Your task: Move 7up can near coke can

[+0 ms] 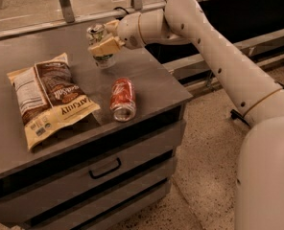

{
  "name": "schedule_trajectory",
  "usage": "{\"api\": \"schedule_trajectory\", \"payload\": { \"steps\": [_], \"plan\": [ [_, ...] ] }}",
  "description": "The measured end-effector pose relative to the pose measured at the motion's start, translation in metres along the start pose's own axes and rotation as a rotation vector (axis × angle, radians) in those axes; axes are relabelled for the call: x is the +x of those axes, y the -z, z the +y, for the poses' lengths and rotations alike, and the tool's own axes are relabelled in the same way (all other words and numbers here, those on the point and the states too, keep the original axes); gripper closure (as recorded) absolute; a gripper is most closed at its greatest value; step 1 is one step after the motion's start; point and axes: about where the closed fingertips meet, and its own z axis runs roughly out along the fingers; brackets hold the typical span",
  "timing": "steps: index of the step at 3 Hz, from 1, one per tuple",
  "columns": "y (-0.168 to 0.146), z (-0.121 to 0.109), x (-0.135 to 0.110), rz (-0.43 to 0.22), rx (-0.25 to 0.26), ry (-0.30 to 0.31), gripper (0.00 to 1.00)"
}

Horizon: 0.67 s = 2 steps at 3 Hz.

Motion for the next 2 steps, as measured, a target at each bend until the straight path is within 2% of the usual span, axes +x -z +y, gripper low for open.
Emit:
{"api": "schedule_trajectory", "payload": {
  "steps": [1, 2],
  "plan": [
    [0.010, 0.027, 0.000, -0.028, -0.002, -0.032, 0.67],
    [0.021, 0.046, 0.008, -0.059, 0.019, -0.054, 0.67]
  ]
}}
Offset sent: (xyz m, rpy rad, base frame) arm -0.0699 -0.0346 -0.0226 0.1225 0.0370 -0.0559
